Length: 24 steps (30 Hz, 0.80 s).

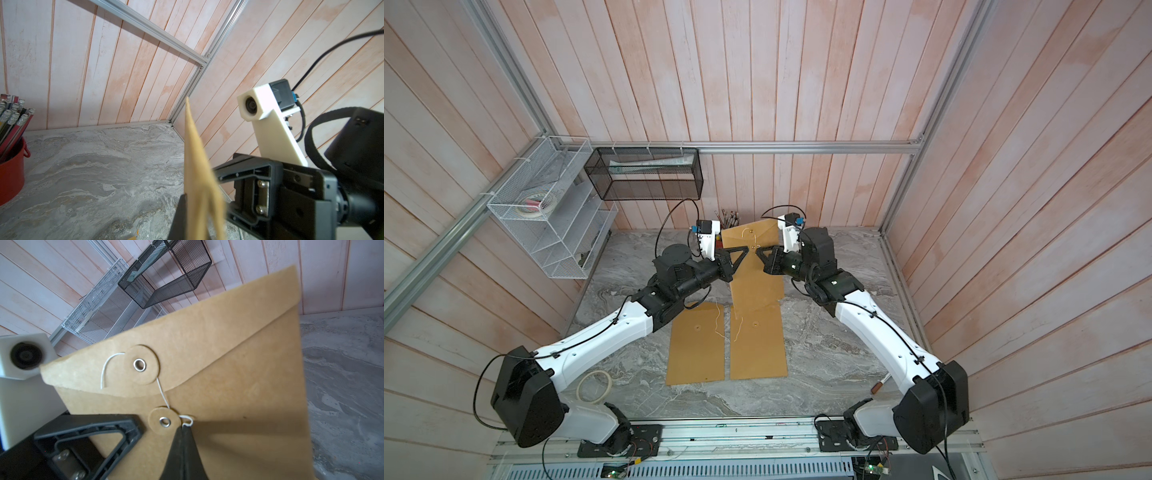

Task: Open the file bag

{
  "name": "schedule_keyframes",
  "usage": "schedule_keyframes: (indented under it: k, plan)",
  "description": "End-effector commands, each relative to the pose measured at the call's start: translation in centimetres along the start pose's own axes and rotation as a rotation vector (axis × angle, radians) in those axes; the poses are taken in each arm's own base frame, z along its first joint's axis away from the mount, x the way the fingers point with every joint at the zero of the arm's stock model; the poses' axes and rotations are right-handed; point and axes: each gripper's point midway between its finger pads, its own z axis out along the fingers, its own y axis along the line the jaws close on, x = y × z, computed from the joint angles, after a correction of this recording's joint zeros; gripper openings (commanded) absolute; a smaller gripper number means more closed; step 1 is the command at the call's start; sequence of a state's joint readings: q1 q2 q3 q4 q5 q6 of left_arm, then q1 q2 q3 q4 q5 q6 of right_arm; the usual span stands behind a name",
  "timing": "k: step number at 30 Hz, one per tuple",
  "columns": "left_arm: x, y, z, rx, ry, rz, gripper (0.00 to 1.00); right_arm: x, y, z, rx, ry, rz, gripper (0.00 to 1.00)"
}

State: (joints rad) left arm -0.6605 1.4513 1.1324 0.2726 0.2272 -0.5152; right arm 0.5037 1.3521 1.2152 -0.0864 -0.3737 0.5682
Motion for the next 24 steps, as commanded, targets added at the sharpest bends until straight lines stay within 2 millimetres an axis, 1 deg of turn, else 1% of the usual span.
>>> schedule_keyframes:
  k: [1,9,19,24]
  plan:
    - [-0.6,-2.4,-0.6,0.086,-0.022,0.031,0.0,-1.7,0.3,-0.7,0.024,-0.042,-0.03,0.0]
    - [-0.2,-2.4,-0.6,0.09,-0.01,0.025,0.0,-2.6,1.8,-0.8,-0.026,-0.046,-0.07,0.0]
    - [0.2,-2.2,-0.2,0.094,0.003,0.021,0.0,-2.7,3.5,-0.7,-0.075,-0.038,-0.114,0.0]
    - [0.2,-2.2,-0.2,0.096,0.003,0.019,0.0,-2.4,4.4,-0.3,-0.103,-0.02,-0.132,0.0]
